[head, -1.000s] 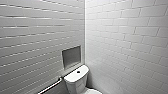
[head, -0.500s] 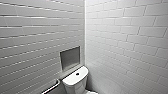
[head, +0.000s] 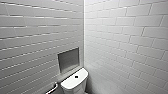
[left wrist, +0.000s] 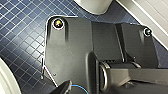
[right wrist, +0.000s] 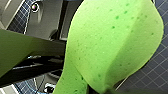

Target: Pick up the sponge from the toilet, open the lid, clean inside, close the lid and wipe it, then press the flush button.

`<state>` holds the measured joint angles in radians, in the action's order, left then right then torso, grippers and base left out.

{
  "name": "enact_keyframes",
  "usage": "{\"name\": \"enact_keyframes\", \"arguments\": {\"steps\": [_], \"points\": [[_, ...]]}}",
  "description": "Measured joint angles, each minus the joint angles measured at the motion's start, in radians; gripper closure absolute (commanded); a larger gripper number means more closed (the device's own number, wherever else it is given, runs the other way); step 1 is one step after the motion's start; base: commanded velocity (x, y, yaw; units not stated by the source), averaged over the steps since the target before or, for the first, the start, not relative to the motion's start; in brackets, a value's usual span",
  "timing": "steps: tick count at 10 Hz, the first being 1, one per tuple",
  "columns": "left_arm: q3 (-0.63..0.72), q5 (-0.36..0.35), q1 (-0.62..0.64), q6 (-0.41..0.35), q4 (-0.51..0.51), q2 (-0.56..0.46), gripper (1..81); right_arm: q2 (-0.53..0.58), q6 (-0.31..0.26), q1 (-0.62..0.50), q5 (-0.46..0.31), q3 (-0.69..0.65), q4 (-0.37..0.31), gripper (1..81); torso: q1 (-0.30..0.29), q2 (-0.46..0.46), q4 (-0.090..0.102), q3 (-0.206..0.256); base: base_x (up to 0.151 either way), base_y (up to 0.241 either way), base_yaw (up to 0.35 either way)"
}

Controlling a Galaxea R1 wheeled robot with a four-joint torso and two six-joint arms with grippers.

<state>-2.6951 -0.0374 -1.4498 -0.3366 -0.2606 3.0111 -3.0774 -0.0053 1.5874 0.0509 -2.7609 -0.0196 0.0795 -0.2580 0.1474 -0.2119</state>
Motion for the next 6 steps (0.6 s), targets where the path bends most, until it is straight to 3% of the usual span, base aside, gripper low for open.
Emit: {"name": "enact_keyframes", "arguments": {"steps": [3, 6], "points": [[0.001, 0.0, 0.0, 0.0, 0.0, 0.0, 1.0, 0.0, 0.0, 0.0, 0.001, 0.0, 0.0, 81.1, 0.0, 0.0, 0.0, 0.0, 0.109, 0.0, 0.0], [0.003, -0.002, 0.006, 0.0, 0.0, 0.0, 1.0, 0.003, 0.0, -0.009, 0.001, 0.002, 0.001, 81.1, 0.002, 0.001, 0.0, 0.0, 0.0, 0.0, 0.0]]}}
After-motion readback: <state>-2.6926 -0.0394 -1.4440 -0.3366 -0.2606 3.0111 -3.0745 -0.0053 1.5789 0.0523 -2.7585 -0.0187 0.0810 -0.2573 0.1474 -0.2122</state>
